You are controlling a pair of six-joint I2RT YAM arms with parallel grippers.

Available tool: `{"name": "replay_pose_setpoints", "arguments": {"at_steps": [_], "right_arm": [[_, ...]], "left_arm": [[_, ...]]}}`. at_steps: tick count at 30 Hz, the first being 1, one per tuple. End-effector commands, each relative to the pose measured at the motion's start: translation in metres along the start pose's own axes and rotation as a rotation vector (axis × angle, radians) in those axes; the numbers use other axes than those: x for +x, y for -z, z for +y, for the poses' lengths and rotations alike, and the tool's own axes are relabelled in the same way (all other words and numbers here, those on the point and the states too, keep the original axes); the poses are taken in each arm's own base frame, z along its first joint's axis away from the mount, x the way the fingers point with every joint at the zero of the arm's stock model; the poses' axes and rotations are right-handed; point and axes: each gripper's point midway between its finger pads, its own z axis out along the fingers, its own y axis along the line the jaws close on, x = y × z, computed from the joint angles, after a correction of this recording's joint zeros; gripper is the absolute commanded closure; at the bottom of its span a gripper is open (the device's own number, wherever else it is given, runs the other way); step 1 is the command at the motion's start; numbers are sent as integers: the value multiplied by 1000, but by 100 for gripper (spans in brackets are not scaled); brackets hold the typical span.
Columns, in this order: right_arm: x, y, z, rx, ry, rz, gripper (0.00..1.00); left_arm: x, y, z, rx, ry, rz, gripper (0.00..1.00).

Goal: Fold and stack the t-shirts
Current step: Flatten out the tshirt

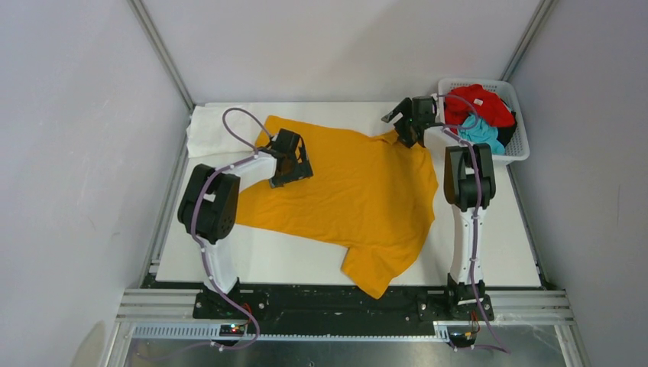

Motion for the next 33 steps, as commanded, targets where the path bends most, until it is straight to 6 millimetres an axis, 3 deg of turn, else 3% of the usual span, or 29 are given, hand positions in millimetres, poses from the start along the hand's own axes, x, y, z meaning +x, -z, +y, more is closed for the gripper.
{"name": "replay_pose_setpoints", "arguments": {"at_steps": [1,3,4,5,6,7,9,13,15,18,19,20,23,25,27,29,33], "right_arm": [[-54,-15,57,-170,-92,-224,0],[-67,-27,77,-228,-124,-278,1],[-60,-45,73,-230,-129,-270,1],[-77,-41,102,-292,-127,-299,1],[-63,-61,94,-284,-119,-264,1],[-76,-52,124,-341,-104,-265,1],[-75,-53,136,-362,-80,-242,1],[-72,-20,145,-356,52,-234,1],[-64,3,136,-300,150,-232,0],[-46,52,115,-205,259,-217,1],[-47,80,125,-218,302,-233,1],[-26,79,93,-145,316,-176,1],[7,114,41,7,340,-126,0],[37,132,-3,135,339,-38,1],[60,143,-32,196,328,30,1],[76,149,-51,223,335,79,1],[89,146,-75,284,353,124,1]], "left_arm": [[14,2,12,-27,-5,23,0],[19,1,16,-40,-7,30,0],[20,1,17,-41,-7,31,0],[22,0,18,-45,-8,35,0],[23,1,19,-45,-8,36,0],[23,1,19,-45,-8,36,0],[19,4,18,-41,-10,24,0],[-1,19,10,-17,-13,-36,0],[-14,29,5,0,-12,-75,0],[-31,46,4,4,-7,-138,0],[-38,54,3,11,-3,-163,0],[-40,57,7,-5,0,-180,0],[-45,67,17,-15,33,-208,0],[-40,65,29,-27,64,-193,0],[-34,58,45,-58,94,-172,0],[-29,50,61,-86,129,-146,0],[-20,36,77,-110,161,-108,0]]}}
